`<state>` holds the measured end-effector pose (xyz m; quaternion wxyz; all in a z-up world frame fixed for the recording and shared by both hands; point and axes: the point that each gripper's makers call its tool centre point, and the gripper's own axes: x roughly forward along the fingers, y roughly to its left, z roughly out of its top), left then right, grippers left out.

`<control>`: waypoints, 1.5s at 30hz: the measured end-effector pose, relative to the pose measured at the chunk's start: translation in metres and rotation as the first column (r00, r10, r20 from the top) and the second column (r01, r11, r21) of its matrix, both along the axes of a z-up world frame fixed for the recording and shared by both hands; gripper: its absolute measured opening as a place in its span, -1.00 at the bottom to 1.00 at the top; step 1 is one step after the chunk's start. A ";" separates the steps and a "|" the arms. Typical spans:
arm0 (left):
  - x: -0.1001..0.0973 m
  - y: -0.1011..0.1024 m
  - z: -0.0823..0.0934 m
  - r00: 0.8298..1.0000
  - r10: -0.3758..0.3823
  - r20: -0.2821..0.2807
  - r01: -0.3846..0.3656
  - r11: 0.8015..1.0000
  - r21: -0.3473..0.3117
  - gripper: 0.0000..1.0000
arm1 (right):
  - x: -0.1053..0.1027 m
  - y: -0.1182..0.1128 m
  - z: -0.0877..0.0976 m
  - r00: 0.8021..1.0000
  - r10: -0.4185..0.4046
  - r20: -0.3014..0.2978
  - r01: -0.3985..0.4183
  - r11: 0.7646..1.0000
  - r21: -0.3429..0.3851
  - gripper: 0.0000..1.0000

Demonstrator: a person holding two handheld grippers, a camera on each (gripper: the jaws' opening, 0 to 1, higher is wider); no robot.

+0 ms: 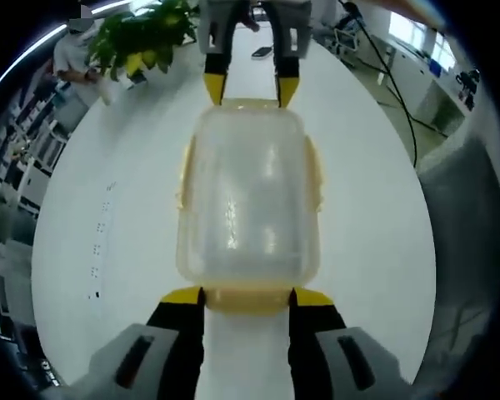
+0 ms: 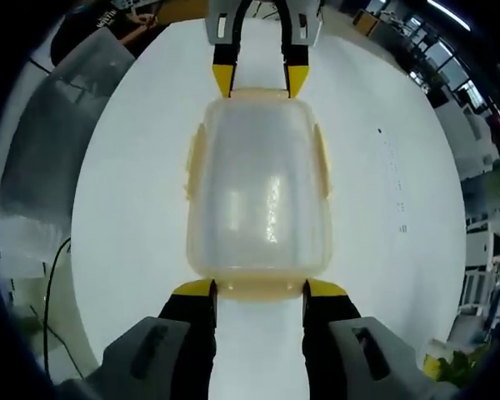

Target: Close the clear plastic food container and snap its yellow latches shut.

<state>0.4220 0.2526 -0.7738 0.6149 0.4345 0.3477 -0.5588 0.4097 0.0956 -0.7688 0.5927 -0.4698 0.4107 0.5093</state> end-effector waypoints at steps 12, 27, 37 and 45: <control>0.000 -0.015 -0.007 1.000 0.006 -0.024 -0.005 1.000 0.014 -0.32 | 0.001 -0.016 -0.011 1.000 0.002 -0.010 -0.003 1.000 -0.017 -0.26; -0.011 -0.017 -0.008 0.998 0.009 -0.061 -0.007 1.000 0.030 -0.32 | -0.008 -0.019 -0.023 0.998 0.008 -0.056 -0.011 0.998 -0.055 -0.26; -0.013 -0.018 -0.017 0.999 0.002 -0.054 0.001 0.998 0.064 -0.31 | -0.006 -0.021 -0.023 0.998 0.012 -0.062 -0.017 0.998 -0.067 -0.26; -0.012 -0.018 -0.017 0.999 -0.002 -0.050 0.006 0.997 0.082 -0.31 | -0.006 -0.021 -0.026 0.998 0.015 -0.069 -0.021 0.995 -0.094 -0.26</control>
